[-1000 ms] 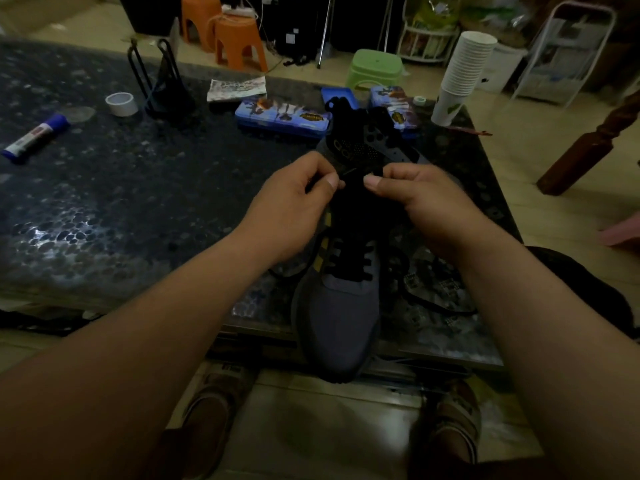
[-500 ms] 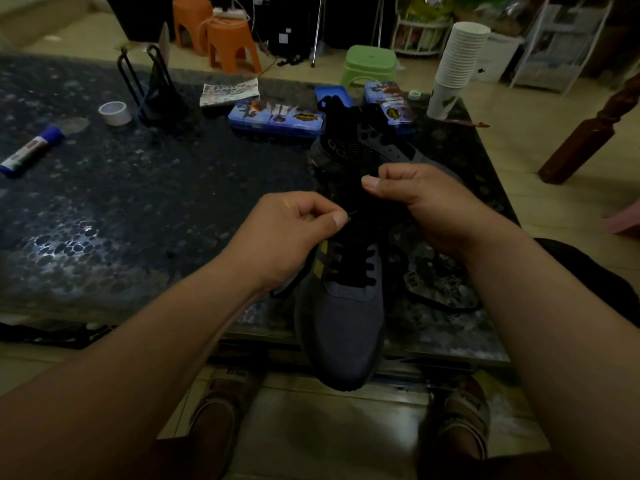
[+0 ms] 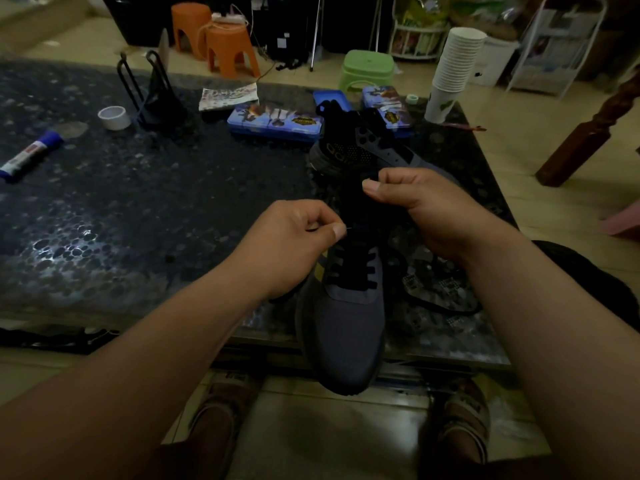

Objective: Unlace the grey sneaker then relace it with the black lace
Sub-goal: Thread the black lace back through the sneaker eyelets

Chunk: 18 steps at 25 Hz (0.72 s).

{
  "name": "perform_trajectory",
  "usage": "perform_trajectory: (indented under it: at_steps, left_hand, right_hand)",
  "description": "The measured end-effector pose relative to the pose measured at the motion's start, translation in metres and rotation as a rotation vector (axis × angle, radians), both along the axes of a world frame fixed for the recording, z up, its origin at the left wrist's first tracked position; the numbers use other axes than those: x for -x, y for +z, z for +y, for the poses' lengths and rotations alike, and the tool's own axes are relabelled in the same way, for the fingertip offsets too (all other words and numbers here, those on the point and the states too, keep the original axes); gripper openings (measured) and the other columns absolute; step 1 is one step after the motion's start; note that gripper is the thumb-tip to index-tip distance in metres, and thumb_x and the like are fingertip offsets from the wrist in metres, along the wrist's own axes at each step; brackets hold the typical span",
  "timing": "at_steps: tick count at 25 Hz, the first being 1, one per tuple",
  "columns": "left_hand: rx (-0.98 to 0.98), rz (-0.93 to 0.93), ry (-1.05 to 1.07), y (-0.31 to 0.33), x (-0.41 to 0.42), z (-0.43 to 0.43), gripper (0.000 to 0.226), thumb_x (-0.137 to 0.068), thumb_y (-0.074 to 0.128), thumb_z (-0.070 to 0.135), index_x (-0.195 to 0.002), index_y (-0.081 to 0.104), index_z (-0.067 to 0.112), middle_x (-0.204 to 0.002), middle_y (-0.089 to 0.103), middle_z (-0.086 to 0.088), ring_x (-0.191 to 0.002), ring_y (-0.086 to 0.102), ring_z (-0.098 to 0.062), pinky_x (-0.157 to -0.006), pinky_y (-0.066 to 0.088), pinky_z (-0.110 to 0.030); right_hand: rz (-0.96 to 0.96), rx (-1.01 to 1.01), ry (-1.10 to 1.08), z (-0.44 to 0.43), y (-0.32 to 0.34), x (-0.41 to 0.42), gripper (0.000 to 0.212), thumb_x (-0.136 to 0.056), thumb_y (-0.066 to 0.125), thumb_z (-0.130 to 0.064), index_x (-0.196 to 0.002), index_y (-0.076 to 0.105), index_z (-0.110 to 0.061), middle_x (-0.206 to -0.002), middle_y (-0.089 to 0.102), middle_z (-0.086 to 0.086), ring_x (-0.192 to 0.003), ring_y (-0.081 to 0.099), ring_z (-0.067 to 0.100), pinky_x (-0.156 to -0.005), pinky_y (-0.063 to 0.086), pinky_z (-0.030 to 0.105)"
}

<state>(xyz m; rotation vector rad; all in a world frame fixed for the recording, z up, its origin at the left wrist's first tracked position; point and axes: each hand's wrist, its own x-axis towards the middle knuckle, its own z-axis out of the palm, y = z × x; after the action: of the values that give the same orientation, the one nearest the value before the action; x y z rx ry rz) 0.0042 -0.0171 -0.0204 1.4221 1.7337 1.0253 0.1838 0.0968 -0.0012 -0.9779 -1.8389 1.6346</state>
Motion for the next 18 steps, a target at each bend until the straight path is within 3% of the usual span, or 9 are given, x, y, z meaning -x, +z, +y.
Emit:
perform_trajectory:
  at_steps: [4, 6, 10, 13, 16, 18]
  left_hand:
    - [0.044, -0.100, -0.058, 0.000, 0.001, 0.003, 0.013, -0.100, 0.067, 0.019, -0.092, 0.077, 0.022, -0.083, 0.075, 0.011, -0.080, 0.067, 0.003, -0.074, 0.051, -0.015]
    - [0.068, -0.158, -0.092, 0.001, -0.001, 0.004, 0.011, -0.100, 0.067, 0.017, -0.094, 0.077, 0.016, -0.078, 0.074, 0.010, -0.076, 0.066, 0.003, -0.071, 0.050, -0.012]
    - [0.047, -0.097, -0.011, -0.002, -0.008, 0.005, 0.014, -0.099, 0.069, 0.023, -0.089, 0.073, 0.014, -0.069, 0.070, 0.007, -0.063, 0.063, -0.002, -0.062, 0.051, -0.017]
    - [0.023, -0.049, 0.038, -0.002, -0.010, 0.004, 0.015, -0.099, 0.069, 0.025, -0.092, 0.067, 0.012, -0.057, 0.058, 0.011, -0.048, 0.050, 0.001, -0.048, 0.039, -0.012]
    - [0.006, -0.050, 0.047, 0.000, -0.010, 0.003, 0.014, -0.099, 0.070, 0.025, -0.096, 0.064, 0.013, -0.074, 0.067, 0.006, -0.058, 0.059, 0.004, -0.050, 0.041, -0.008]
    - [-0.002, -0.057, 0.035, 0.002, -0.010, 0.001, 0.012, -0.100, 0.068, 0.022, -0.096, 0.065, 0.011, -0.073, 0.067, 0.001, -0.053, 0.055, 0.003, -0.050, 0.039, -0.009]
  right_hand:
    - [0.001, 0.019, 0.008, -0.001, 0.001, 0.001, 0.035, -0.100, 0.066, -0.020, -0.068, 0.051, -0.018, -0.074, 0.049, 0.002, -0.074, 0.050, 0.016, -0.076, 0.042, 0.031]
    - [-0.007, 0.011, 0.011, -0.001, 0.000, 0.002, 0.033, -0.100, 0.066, -0.020, -0.068, 0.056, -0.018, -0.073, 0.054, 0.000, -0.072, 0.054, 0.014, -0.075, 0.044, 0.030]
    - [0.009, 0.002, -0.041, -0.002, -0.003, 0.006, 0.029, -0.098, 0.068, -0.020, -0.070, 0.061, -0.017, -0.073, 0.058, -0.001, -0.072, 0.058, 0.010, -0.075, 0.046, 0.028]
    - [0.023, -0.008, -0.050, -0.003, -0.005, 0.008, 0.024, -0.098, 0.069, -0.022, -0.078, 0.063, -0.010, -0.083, 0.057, 0.009, -0.080, 0.057, 0.019, -0.080, 0.045, 0.035]
    - [0.032, 0.002, -0.044, -0.002, -0.006, 0.007, 0.035, -0.097, 0.070, -0.024, -0.094, 0.064, 0.010, -0.093, 0.062, 0.017, -0.087, 0.061, 0.025, -0.085, 0.048, 0.040]
    - [0.040, -0.006, -0.041, -0.004, -0.005, 0.007, 0.040, -0.097, 0.070, -0.024, -0.098, 0.061, 0.015, -0.093, 0.060, 0.017, -0.087, 0.060, 0.025, -0.084, 0.048, 0.039]
